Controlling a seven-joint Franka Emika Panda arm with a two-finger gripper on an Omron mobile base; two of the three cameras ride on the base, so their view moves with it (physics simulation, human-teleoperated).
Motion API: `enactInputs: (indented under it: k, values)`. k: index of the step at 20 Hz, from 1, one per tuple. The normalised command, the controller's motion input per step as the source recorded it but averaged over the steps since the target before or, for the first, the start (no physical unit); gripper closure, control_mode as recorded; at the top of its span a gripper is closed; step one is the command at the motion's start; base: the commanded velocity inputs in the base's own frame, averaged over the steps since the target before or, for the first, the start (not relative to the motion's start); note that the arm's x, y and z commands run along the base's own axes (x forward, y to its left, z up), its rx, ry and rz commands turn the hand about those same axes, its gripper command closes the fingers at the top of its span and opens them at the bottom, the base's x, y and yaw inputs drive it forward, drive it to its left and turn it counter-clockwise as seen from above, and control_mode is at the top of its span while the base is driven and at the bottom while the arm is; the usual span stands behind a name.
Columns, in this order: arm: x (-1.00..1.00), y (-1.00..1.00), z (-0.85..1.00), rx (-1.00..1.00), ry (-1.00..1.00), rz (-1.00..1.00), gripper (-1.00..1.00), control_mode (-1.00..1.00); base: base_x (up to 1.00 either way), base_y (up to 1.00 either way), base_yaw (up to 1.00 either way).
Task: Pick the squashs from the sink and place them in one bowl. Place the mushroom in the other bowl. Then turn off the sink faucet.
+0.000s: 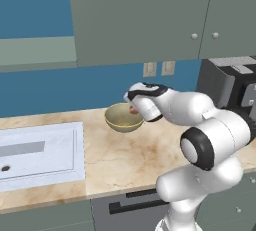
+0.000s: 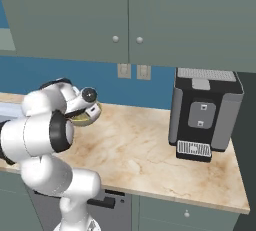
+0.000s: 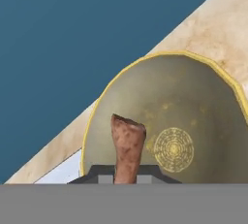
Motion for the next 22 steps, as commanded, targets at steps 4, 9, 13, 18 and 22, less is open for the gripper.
enactInputs:
  k: [4,9,13,18,22]
  values:
    - [0.47,0.49,-0.35,0.00,0.00,-0.05,-1.00,-1.00,0.00,0.00,0.00]
    - [0.02,0.04,-0.01,0.00,0.00,-0.01,-1.00,-1.00,0.00,0.00,0.00]
    - [-0.03,-0.07,0.07,0.00,0.00,-0.01,-1.00,-1.00,0.00,0.00,0.00]
    - [-0.27,-0.08,0.35,0.00,0.00,-0.07,-1.00,-1.00,0.00,0.00,0.00]
    - [-0.25,0.05,0.85,0.00,-0.01,-0.09,-1.00,-1.00,0.00,0.00,0.00]
